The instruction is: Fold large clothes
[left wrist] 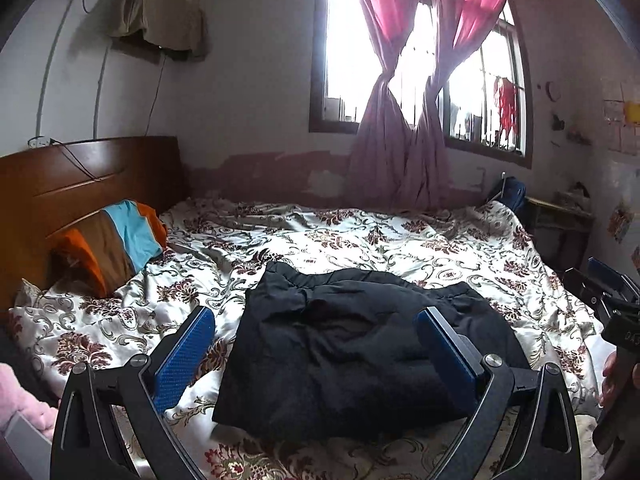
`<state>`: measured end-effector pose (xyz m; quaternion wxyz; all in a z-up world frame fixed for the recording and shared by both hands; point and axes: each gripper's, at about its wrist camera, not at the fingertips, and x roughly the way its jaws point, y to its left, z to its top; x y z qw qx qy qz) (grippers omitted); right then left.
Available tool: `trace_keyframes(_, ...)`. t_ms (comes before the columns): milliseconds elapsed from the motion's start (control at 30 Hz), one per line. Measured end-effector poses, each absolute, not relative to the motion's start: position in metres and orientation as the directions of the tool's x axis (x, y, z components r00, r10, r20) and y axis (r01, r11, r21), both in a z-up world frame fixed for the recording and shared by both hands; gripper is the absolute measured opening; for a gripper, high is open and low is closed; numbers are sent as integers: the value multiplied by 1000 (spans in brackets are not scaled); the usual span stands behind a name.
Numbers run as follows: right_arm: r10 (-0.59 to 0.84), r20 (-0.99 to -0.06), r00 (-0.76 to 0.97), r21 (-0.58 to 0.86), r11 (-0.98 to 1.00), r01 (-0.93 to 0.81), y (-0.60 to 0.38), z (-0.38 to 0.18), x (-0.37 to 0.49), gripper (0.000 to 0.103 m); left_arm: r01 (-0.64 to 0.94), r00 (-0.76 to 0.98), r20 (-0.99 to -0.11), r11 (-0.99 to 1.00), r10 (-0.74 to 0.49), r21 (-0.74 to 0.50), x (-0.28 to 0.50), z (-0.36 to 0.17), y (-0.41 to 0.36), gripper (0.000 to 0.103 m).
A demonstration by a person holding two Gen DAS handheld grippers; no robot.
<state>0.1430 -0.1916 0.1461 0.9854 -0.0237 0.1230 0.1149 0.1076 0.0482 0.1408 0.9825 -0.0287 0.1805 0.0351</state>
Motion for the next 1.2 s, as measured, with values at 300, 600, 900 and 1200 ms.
trace_keyframes(300,232,-231,945,0,971,-239,-185,135,96,101,-94,950,-305,994,73,-56,62,139,45,102)
trace_keyframes(600,190,-242,951,-31,979,-204,-181,113,74,101,-83,947,-313,996,74,-16,31,120,30,102)
trace_keyframes(900,164,-233,959,-22,985,-174,-185,96,61,101,-100,935,-344,995,88,-18,22,95,33,102)
trace_keyframes(1200,155,-238,959,-33,985,-167,-190,75,53,101,-117,921,-375,993,102,-18,23,73,32,102)
